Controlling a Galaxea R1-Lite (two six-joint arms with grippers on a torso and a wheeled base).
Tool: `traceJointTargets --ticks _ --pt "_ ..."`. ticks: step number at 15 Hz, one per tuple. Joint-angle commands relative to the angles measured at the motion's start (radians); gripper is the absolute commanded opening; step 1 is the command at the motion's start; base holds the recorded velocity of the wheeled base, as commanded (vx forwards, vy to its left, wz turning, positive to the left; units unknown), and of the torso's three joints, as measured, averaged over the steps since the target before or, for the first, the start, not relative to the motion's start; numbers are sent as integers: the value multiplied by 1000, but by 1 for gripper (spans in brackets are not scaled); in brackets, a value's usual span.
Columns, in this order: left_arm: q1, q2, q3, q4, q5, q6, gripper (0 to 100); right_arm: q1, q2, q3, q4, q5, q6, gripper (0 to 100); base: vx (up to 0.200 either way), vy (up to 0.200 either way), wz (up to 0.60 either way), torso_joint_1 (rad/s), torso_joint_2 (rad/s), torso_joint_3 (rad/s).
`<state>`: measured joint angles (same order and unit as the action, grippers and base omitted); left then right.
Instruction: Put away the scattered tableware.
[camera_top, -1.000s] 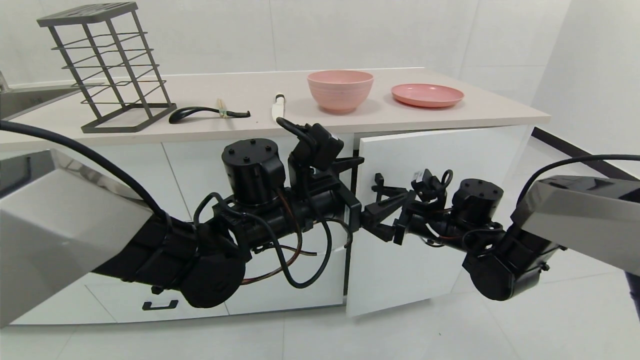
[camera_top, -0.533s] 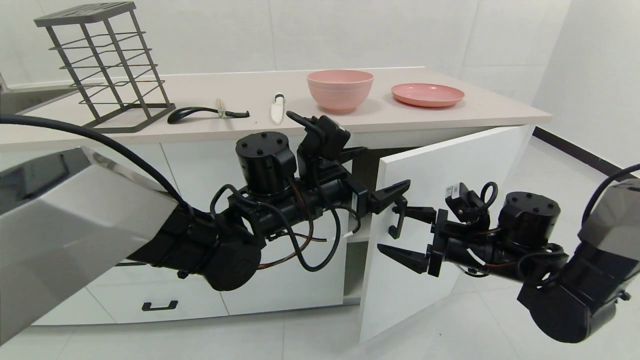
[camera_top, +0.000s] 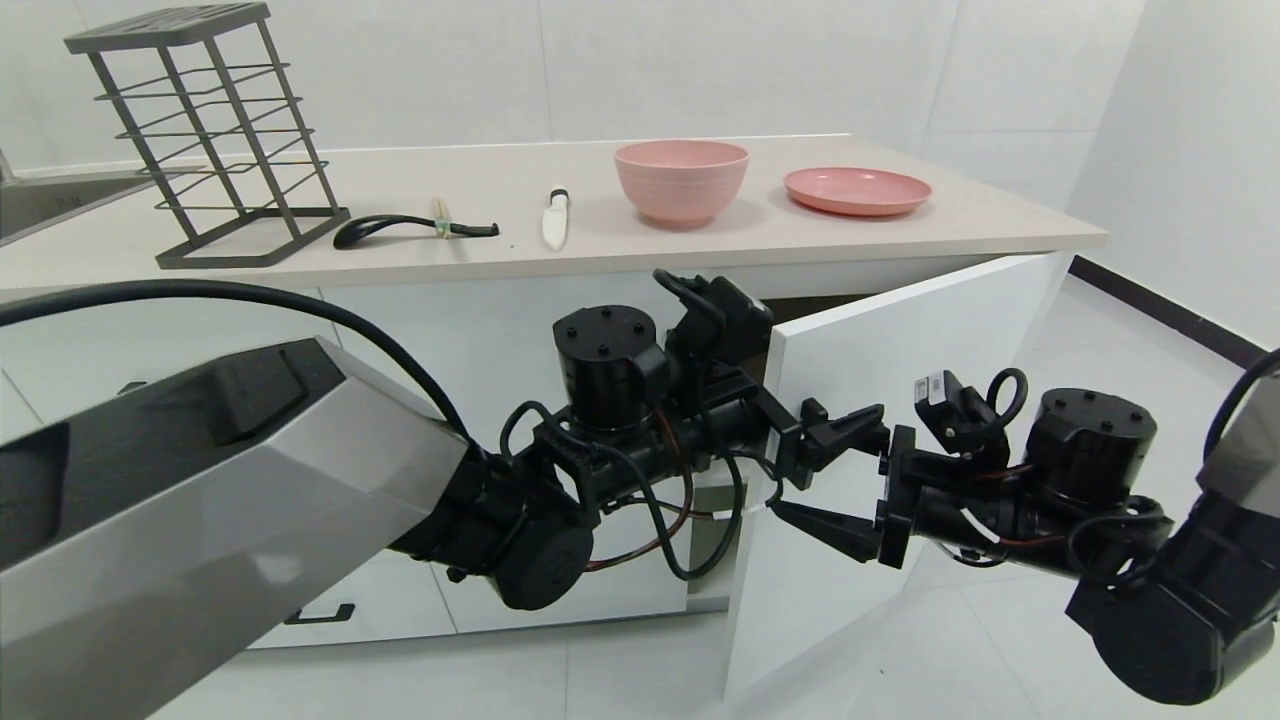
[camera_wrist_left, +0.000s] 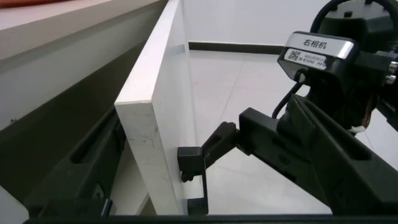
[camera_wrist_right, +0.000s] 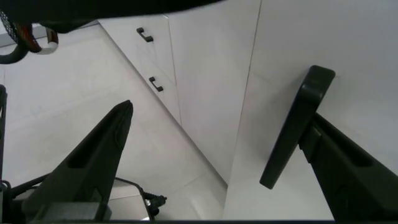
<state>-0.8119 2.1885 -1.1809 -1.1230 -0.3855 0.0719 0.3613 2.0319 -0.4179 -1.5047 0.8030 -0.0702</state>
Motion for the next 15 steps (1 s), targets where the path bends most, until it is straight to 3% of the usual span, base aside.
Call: traceJointTargets --ticks 1,8,12,15 --pt "-39 0 0 -11 -4 0 100 -61 65 -12 -5 -4 -13 100 0 0 0 0 0 0" --pt "-30 0 0 -9 -4 -1 100 -191 94 2 -5 59 -68 100 0 0 0 0 0 0" --pt "-41 4 3 -11 -1 -1 100 -193 25 37 -3 59 -72 100 0 0 0 0 0 0" --pt "-62 4 10 -21 -4 -1 100 -191 -167 149 -3 56 -71 100 0 0 0 0 0 0"
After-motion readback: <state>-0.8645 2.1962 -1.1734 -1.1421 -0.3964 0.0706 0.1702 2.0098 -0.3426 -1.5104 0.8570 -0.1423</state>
